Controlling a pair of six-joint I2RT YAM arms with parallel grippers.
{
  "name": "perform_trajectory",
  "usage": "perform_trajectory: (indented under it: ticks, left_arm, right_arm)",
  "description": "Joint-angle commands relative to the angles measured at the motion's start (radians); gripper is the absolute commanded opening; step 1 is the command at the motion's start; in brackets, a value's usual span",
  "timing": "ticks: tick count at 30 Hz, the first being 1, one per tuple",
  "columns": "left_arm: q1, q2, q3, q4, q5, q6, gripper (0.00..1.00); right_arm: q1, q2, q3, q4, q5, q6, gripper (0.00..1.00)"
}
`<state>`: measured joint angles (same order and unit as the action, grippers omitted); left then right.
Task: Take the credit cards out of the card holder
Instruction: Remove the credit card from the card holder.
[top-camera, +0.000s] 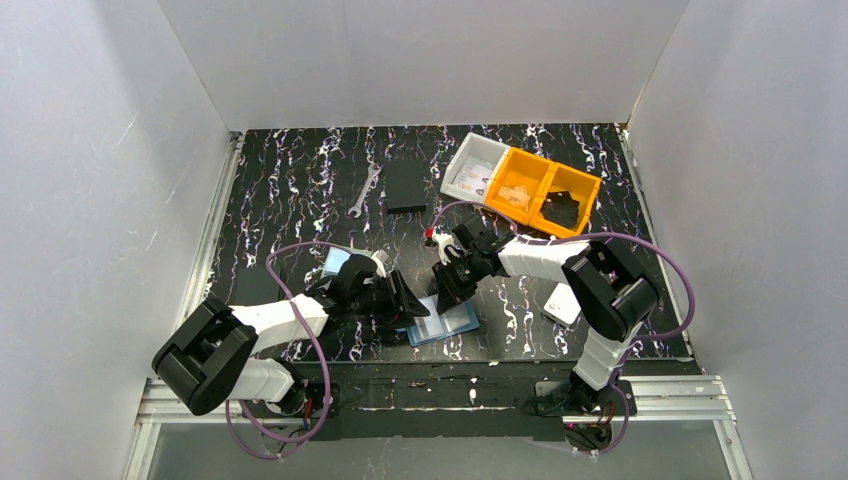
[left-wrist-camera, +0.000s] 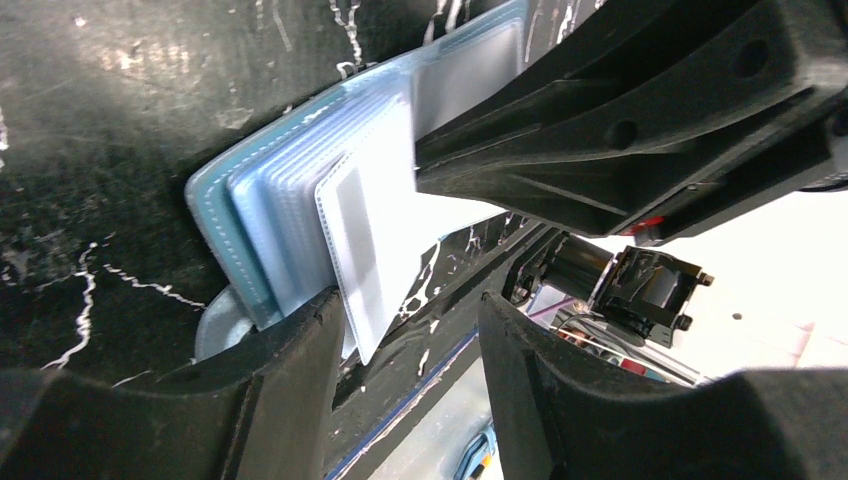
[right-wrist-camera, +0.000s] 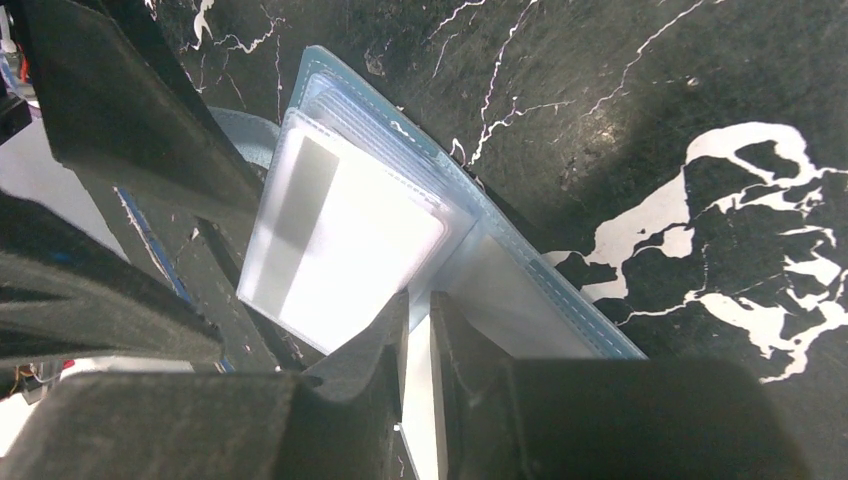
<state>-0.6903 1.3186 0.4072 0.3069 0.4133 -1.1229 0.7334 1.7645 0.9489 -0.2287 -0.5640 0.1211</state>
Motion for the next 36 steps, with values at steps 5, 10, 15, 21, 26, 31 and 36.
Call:
perform_trajectory:
  ticks: [5, 10, 15, 21, 26, 31, 36]
  left_arm:
    - [-0.005, -0.007, 0.054, 0.035, 0.031, 0.016, 0.50]
    - [-0.005, 0.002, 0.059, 0.049, 0.038, 0.016, 0.50]
    - [-0.004, 0.017, 0.070, 0.068, 0.048, 0.021, 0.51]
    - [-0.004, 0.051, 0.095, 0.080, 0.067, 0.026, 0.51]
    - [-0.005, 0.072, 0.120, 0.091, 0.077, 0.023, 0.51]
    - [-0.005, 0.080, 0.141, 0.103, 0.088, 0.021, 0.52]
    - [-0.005, 0.089, 0.138, 0.117, 0.100, 0.023, 0.52]
  right_arm:
    - [0.001, 0.011, 0.013, 0.007, 0.027, -0.026, 0.26]
    - [0.001, -0.007, 0.014, 0.008, 0.013, -0.030, 0.30]
    - [-0.017, -0.043, 0.014, 0.005, -0.003, -0.037, 0.34]
    - [-0.048, -0.099, -0.006, 0.017, -0.065, -0.047, 0.45]
    - [-0.058, -0.122, -0.022, 0.023, -0.134, -0.068, 0.59]
    - [-0.079, -0.129, -0.034, 0.043, -0.154, -0.045, 0.62]
    - [-0.117, -0.112, -0.067, 0.116, -0.216, 0.064, 0.65]
